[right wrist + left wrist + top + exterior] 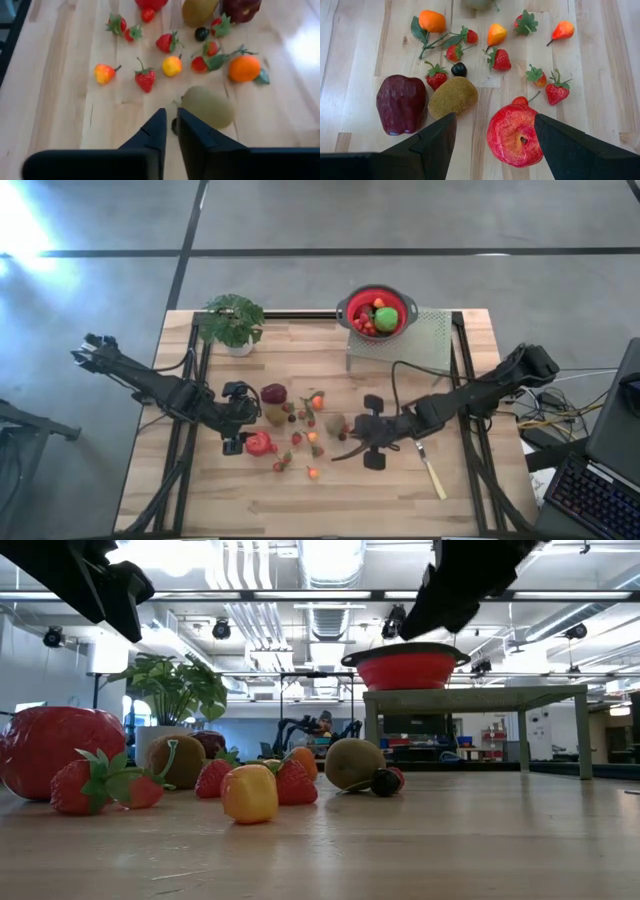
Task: Pick & Place Fruit
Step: Put the black cherry into the strainer bowl on the shelf
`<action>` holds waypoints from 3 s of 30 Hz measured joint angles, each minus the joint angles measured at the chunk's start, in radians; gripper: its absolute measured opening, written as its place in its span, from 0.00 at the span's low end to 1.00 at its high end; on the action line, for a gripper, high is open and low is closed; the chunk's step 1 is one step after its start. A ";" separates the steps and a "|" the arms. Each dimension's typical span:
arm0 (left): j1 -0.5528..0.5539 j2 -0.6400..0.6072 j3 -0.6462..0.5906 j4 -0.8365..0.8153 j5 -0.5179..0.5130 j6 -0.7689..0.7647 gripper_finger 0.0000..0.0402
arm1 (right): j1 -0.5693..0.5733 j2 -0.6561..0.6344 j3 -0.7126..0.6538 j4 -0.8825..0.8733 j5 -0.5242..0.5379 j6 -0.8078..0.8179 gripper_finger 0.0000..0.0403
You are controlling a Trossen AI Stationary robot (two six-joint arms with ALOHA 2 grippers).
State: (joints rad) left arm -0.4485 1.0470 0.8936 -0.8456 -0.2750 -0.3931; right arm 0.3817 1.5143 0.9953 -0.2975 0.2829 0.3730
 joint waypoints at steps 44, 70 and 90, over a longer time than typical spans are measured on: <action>0.000 0.000 0.000 0.000 0.000 0.000 0.68 | -0.037 0.298 -0.133 0.385 0.006 -0.048 0.50; 0.000 0.000 0.000 0.000 0.000 0.000 0.68 | -0.042 0.346 -0.133 0.388 0.005 -0.037 0.28; 0.000 0.000 0.000 0.000 0.000 0.000 0.68 | -0.042 0.344 -0.107 0.368 -0.066 -0.034 0.24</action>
State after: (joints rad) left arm -0.4487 1.0472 0.8936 -0.8455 -0.2751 -0.3931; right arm 0.3392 1.8587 0.8880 0.0707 0.2166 0.3388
